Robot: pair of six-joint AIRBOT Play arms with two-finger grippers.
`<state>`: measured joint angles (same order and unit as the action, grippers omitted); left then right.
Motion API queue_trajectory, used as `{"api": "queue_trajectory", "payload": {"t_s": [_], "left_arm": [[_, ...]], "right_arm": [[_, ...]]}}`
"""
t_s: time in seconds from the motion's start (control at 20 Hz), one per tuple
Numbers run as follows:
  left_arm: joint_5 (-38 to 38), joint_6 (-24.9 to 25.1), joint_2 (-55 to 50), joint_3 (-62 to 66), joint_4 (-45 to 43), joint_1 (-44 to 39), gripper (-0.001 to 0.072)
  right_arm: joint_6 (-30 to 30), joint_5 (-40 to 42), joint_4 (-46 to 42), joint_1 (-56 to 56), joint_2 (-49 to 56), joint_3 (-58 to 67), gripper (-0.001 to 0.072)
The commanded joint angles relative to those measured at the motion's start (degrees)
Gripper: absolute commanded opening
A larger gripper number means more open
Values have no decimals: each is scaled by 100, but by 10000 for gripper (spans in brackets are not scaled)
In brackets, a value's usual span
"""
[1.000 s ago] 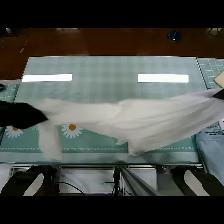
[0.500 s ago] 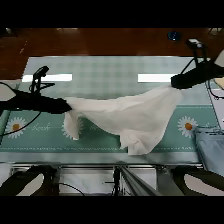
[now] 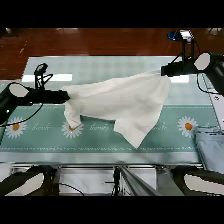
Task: Fold the shirts.
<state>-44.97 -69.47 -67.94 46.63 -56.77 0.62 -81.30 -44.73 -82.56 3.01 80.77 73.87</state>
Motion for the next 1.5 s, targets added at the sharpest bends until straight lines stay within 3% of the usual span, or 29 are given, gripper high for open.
{"api": "queue_trajectory", "payload": {"t_s": [0.0, 0.2, 0.25, 0.3, 0.35, 0.4, 0.55, 0.75, 0.85, 1.05, 1.45], "left_arm": [[634, 46, -214, -2, -17, 4, 34], [498, 46, -518, -4, -17, -116, 33], [496, 46, -546, -4, -17, -149, 33], [492, 46, -553, -4, -17, -175, 34], [490, 46, -551, -2, -15, -173, 33], [483, 46, -551, -2, -17, -173, 34], [483, 46, -551, -2, -15, -173, 34], [358, 48, -551, -2, -17, -173, 34], [354, 48, -551, -2, -20, -173, 33], [341, 48, -551, -2, -17, -173, 34], [339, 50, -551, -2, -17, -173, 34]], "right_arm": [[-50, 437, -15, 2, 160, -2, 19], [-52, 245, 66, 2, 407, -2, 22], [-52, 240, 59, 2, 404, -2, 101], [-79, 208, 57, 0, 352, 0, 327], [-87, 48, 26, -24, 240, 0, 473], [-168, -243, -17, -72, 87, 0, 492], [-507, -1764, -153, -459, -474, -2, 492], [-144, -3574, 11, -1279, -831, -39, 500], [50, -3974, 625, -1766, -833, -332, 529], [697, -3847, 2791, -2583, -833, -1676, 529], [920, -2815, 3311, -2634, -833, -3414, 528]]}}
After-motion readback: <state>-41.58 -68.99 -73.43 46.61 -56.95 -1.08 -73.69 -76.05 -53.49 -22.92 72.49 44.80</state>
